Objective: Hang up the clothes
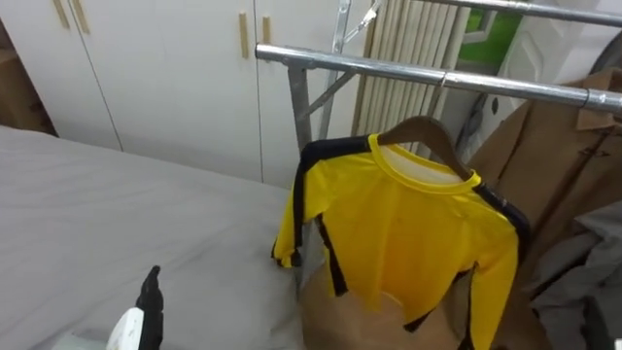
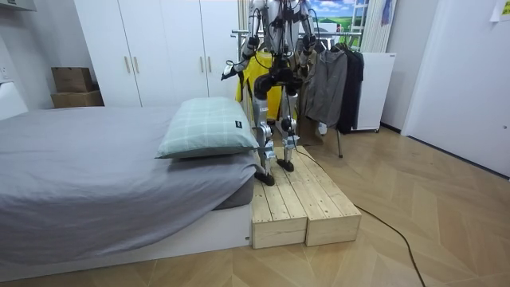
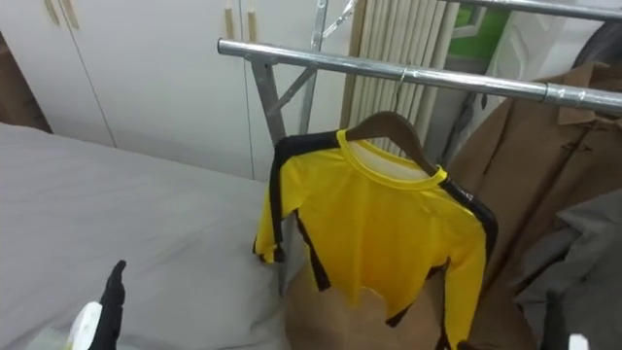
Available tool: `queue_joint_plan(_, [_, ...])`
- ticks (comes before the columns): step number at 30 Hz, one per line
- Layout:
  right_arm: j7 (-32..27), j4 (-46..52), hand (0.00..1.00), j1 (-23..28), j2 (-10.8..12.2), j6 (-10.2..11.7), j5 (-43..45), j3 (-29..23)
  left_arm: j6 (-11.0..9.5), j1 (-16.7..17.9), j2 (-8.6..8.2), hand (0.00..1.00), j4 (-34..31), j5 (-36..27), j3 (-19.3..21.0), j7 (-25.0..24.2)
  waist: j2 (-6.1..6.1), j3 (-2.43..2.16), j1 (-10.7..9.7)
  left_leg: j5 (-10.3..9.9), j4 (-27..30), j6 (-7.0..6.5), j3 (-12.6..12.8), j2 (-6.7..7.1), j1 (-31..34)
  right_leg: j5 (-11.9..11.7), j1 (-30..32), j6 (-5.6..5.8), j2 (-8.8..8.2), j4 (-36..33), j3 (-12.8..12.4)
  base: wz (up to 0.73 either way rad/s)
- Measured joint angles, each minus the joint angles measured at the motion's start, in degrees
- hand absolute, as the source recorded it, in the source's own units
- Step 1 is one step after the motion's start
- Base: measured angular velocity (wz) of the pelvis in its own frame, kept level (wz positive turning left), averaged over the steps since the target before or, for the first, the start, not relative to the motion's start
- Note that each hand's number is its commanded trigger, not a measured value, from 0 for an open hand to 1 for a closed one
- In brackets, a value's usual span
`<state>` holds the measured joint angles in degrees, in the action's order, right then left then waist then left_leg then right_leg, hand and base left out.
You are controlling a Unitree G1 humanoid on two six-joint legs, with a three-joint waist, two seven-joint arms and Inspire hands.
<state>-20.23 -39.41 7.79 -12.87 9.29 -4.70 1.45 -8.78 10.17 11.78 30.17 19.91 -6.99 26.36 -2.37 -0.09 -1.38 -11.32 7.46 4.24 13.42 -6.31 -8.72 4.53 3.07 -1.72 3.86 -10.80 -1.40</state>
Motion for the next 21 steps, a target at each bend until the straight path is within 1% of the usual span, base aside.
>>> queue_joint_plan(1, [0.9,-0.9,0.00,0.4,0.2,0.0,0.0,0.1,0.0,0.2,0.00,0.00,0.3,0.0,0.0,0.0,0.00,0.04,-0.1,0.0,0.0,0.00,0.0,0.00,0.0,0.0,0.0,0.00,0.01,0.0,-0.1,-0.05])
queue_joint_plan(3, [3.4,-3.7,0.00,0.8,1.6,-0.1,0.0,0.1,-0.4,0.2,0.00,0.00,2.2,0.1,0.2,-0.1,0.03,0.41,-0.3,0.0,0.0,0.00,0.0,0.06,0.0,0.0,0.2,0.03,0.03,0.0,-0.3,-0.02])
queue_joint_plan(4, [4.0,-4.4,0.00,0.9,1.9,0.0,0.0,0.1,-0.7,0.2,0.00,0.00,3.0,0.1,0.2,-0.1,0.06,0.47,-0.3,0.0,0.0,-0.01,0.0,0.09,0.0,0.0,0.2,0.04,0.06,0.0,-0.4,-0.05])
queue_joint_plan(5, [5.1,-5.6,0.00,0.8,2.4,0.1,0.0,0.1,-1.5,-0.4,-0.03,0.00,5.5,0.1,0.2,-0.4,0.15,0.57,-0.2,0.0,0.0,-0.01,0.0,0.11,0.1,0.0,0.3,0.04,0.08,0.0,-0.5,-0.04])
queue_joint_plan(7, [7.1,-6.7,0.00,0.8,3.1,0.1,-0.1,0.1,-1.7,-0.8,-0.02,0.00,8.1,0.4,0.2,-0.7,0.49,0.78,-0.3,-0.3,-0.1,0.15,0.1,0.01,0.2,0.0,0.3,0.06,0.18,0.0,-0.4,0.00])
queue_joint_plan(8, [8.3,-7.0,0.00,0.9,3.4,0.1,-0.6,0.2,-1.7,-0.8,-0.07,0.00,9.0,0.4,0.1,-0.7,0.84,0.98,-0.3,-0.8,-0.1,0.02,0.0,-0.15,0.3,0.0,0.4,0.07,0.35,0.0,-0.3,-0.05])
queue_joint_plan(10, [10.2,-7.2,0.00,1.2,3.8,0.1,-2.1,0.7,-1.8,-0.8,-0.14,0.00,10.3,0.4,0.1,-0.8,1.14,0.80,-0.3,-1.0,-0.1,-0.05,0.0,-0.15,0.5,-0.3,0.9,0.02,0.38,-0.1,-0.3,-0.08])
queue_joint_plan(13, [14.3,-9.8,0.00,1.3,4.2,0.1,-2.6,1.3,-1.8,-0.8,-0.47,0.00,12.2,0.8,0.2,-0.9,1.56,0.40,-0.3,-1.0,-0.2,-0.10,0.0,-0.12,0.7,-0.5,1.0,0.07,0.31,-0.3,-0.2,-0.01])
queue_joint_plan(15, [16.2,-11.3,0.00,1.4,4.3,0.0,-2.6,1.3,-1.8,-0.7,-0.83,0.00,13.0,1.3,0.2,-0.9,1.55,0.38,-0.3,-1.0,-0.1,-0.10,0.0,-0.07,0.5,-0.3,1.0,0.26,0.25,-0.8,-0.2,0.00])
queue_joint_plan(17, [17.9,-13.2,0.00,1.3,4.5,0.1,-2.6,1.2,-2.2,-0.7,-1.02,0.00,14.5,2.5,0.3,-0.8,1.38,0.25,-0.5,-1.0,0.0,-0.10,0.0,-0.03,0.4,-0.2,0.9,0.30,0.22,-0.8,-0.3,0.00])
queue_joint_plan(18, [18.8,-14.7,0.00,1.1,4.6,0.0,-2.6,1.2,-2.4,-0.8,-1.11,0.00,16.1,3.4,0.2,-0.9,1.27,0.15,-0.6,-1.0,0.0,-0.10,0.0,-0.02,0.4,-0.2,0.9,0.33,0.18,-0.8,-0.3,0.00])
queue_joint_plan(20, [20.6,-16.3,0.00,1.3,4.8,0.0,-2.8,1.2,-2.5,-0.8,-1.37,0.00,18.3,3.4,0.1,-1.1,1.22,0.13,-0.8,-1.0,0.0,-0.10,0.0,-0.01,0.1,-0.2,0.8,0.34,0.18,-0.7,-0.3,0.00])
queue_joint_plan(21, [21.4,-17.4,0.00,1.3,5.1,0.0,-3.2,1.2,-2.5,-0.7,-1.70,0.00,19.7,3.3,0.1,-1.2,1.22,0.13,-1.3,-1.0,0.0,-0.10,-0.1,-0.01,0.0,-0.2,0.5,0.34,0.16,-0.5,-0.3,0.03])
